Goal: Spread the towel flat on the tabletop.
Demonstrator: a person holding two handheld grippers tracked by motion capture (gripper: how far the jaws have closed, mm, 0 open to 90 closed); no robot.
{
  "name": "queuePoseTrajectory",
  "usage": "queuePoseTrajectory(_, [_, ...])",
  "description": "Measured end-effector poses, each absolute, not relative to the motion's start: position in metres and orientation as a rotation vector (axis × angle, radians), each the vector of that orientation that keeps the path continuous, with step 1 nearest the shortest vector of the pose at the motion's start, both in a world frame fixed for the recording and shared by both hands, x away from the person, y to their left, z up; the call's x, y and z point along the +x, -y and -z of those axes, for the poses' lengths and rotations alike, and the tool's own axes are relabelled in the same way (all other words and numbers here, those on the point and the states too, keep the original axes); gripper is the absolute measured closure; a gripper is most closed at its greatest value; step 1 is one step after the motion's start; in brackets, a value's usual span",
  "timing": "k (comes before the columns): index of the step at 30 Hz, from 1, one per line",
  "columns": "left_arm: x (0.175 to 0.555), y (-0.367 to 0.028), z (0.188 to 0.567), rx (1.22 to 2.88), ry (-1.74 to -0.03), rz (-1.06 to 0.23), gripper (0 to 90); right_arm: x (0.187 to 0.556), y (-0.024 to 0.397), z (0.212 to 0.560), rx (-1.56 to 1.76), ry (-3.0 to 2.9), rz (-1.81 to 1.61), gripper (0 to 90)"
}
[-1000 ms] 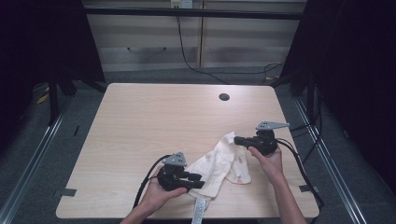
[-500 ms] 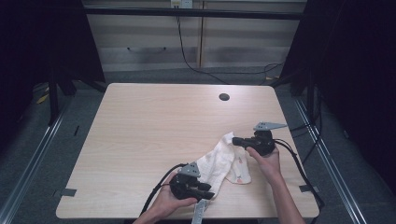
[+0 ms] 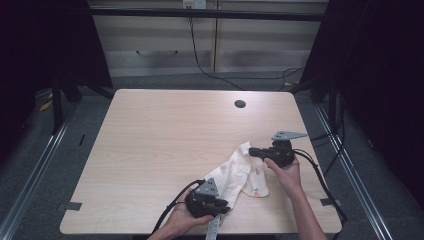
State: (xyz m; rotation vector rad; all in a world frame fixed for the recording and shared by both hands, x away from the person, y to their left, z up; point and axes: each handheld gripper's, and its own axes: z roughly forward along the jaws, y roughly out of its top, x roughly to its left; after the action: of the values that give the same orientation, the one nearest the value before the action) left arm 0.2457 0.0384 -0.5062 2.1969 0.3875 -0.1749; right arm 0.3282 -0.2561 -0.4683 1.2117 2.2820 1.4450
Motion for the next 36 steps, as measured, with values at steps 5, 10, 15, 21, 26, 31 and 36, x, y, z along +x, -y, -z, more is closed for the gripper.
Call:
queuePoseTrajectory(5, [0.252,-0.045,0.506,2.150,-0.411,0.228,87.0,0.328,0.257,0.467,1.208,-2.278,-1.449,89.5])
queuePoseTrajectory(10, [0.255,-0.049,0.503,2.112,-0.430,0.260,87.0,0.327,0.258,0.465,1.208,-2.272,-1.451,89.5])
queuePoseTrajectory(15, [0.257,-0.053,0.497,2.076,-0.434,0.273,86.9,0.325,0.259,0.463,1.202,-2.269,-1.455,89.5])
queuePoseTrajectory(21, [0.261,-0.060,0.491,2.041,-0.453,0.280,86.9,0.324,0.260,0.462,1.198,-2.261,-1.461,89.4])
queuePoseTrajectory(26, [0.266,-0.071,0.484,2.001,-0.488,0.262,87.1,0.324,0.261,0.460,1.194,-2.255,-1.469,89.4])
queuePoseTrajectory(31, [0.272,-0.089,0.475,1.955,-0.522,0.232,87.1,0.321,0.264,0.456,1.190,-2.244,-1.475,89.4])
queuePoseTrajectory(36, [0.278,-0.111,0.468,1.924,-0.554,0.200,87.0,0.318,0.264,0.453,1.181,-2.234,-1.489,89.5])
